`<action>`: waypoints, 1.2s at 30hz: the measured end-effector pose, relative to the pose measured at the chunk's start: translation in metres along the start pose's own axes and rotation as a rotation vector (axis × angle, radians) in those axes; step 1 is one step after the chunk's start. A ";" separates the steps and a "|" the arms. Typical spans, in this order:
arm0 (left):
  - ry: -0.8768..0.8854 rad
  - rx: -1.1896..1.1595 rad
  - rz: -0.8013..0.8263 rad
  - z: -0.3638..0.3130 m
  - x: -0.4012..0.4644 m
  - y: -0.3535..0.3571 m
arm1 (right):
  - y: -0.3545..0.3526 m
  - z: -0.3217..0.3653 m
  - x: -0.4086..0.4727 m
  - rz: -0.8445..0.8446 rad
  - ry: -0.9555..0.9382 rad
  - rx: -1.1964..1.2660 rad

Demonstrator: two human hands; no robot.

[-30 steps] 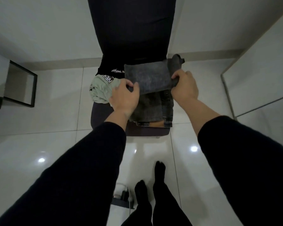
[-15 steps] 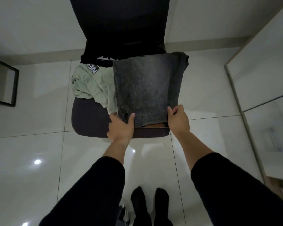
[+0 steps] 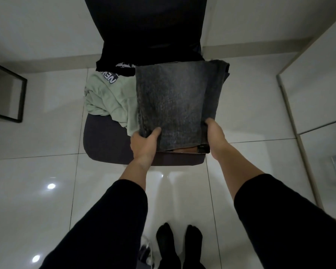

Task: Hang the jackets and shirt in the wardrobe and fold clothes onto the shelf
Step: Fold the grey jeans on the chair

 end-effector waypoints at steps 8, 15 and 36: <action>0.009 -0.196 0.060 -0.025 -0.011 0.002 | 0.000 0.025 -0.024 0.031 -0.001 0.068; 0.157 -0.167 0.034 -0.083 -0.038 -0.004 | -0.025 0.076 -0.058 -0.159 -0.227 0.027; 0.601 0.042 0.706 -0.228 -0.305 0.114 | -0.313 0.085 -0.293 -0.826 -0.261 0.307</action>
Point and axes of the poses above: each hand's wrist, its own x-axis towards the middle knuckle, its own y-axis out of the palm, z = x × y, the point moved 5 cm from there along x, towards the middle knuckle, and after that the axes turned 1 degree about -x, right-handed, at the moved point
